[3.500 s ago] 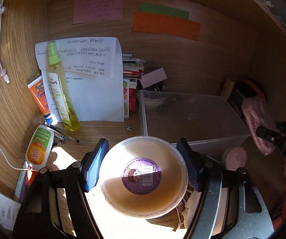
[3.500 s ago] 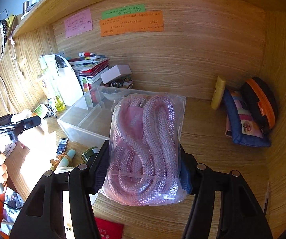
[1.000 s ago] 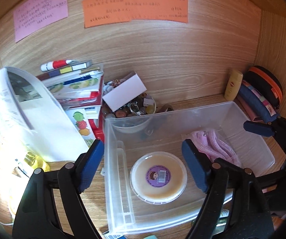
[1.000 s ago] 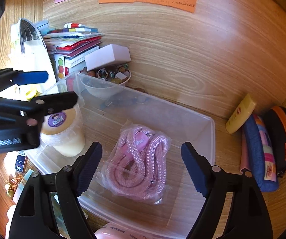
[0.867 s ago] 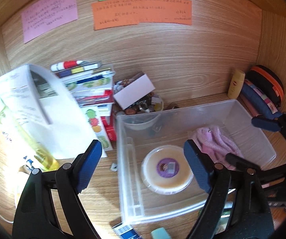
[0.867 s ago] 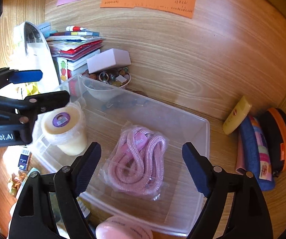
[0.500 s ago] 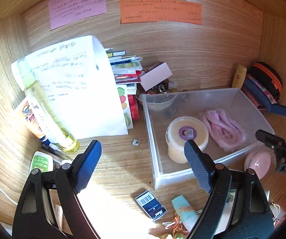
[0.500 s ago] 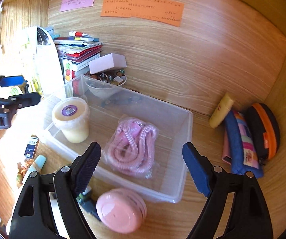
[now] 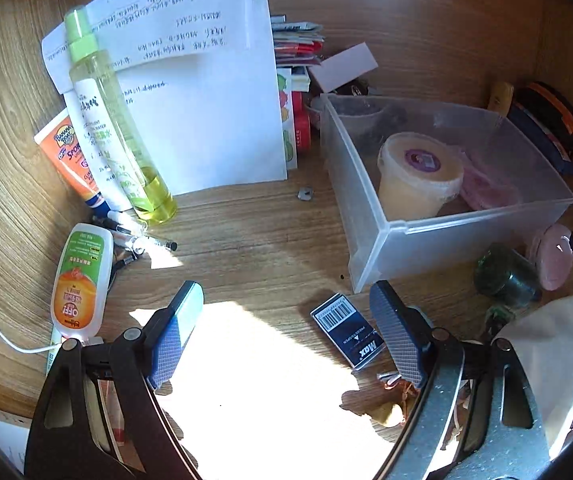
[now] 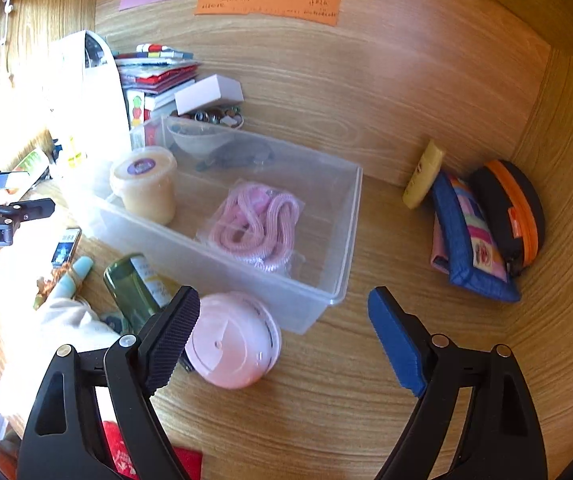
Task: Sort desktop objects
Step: 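Grasp the pink dome case with the right tool while the left approaches the blue Max box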
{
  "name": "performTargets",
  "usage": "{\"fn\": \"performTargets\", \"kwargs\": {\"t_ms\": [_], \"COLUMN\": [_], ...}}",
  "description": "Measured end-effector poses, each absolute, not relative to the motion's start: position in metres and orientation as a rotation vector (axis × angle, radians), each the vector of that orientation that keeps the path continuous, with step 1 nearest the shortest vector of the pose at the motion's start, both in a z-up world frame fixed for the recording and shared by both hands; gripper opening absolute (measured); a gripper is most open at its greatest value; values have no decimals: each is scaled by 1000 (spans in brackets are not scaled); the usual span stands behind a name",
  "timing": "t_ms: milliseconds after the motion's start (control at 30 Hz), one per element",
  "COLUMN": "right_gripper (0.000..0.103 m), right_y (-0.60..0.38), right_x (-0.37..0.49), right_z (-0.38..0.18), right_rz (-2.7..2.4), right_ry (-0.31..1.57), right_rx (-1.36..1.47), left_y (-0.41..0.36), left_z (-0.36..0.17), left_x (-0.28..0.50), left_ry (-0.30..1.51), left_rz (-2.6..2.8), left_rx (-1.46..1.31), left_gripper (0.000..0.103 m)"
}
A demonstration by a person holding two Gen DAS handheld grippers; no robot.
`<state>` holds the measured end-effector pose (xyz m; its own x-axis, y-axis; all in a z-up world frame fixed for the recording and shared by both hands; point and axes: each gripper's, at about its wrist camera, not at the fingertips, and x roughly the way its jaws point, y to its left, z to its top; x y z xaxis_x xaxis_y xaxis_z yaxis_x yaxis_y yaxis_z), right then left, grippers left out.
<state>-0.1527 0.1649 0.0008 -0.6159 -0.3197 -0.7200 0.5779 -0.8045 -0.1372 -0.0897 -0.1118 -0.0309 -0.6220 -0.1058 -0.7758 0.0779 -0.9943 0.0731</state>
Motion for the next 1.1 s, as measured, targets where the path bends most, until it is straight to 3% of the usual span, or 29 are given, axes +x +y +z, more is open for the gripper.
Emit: {"fn": "performTargets", "kwargs": {"t_ms": [633,833,1100], "right_gripper": [84,84,79], "right_y": [147,152,148], "right_x": [-156,-164,-166], "right_z": [-39,-41,-40], "right_rz": [-2264,-2263,-2252], "right_ry": [475,426,426], "right_rx": [1118,1153,1139], "left_y": [-102,-92,-100], "left_z": [-64,-69,-70], "left_x": [-79,-79,-88], "left_ry": [-193,-310,-220], "left_rz": [-2760,-2794,-2812], "left_rx": [1465,1474,1484], "left_gripper": [86,86,86]}}
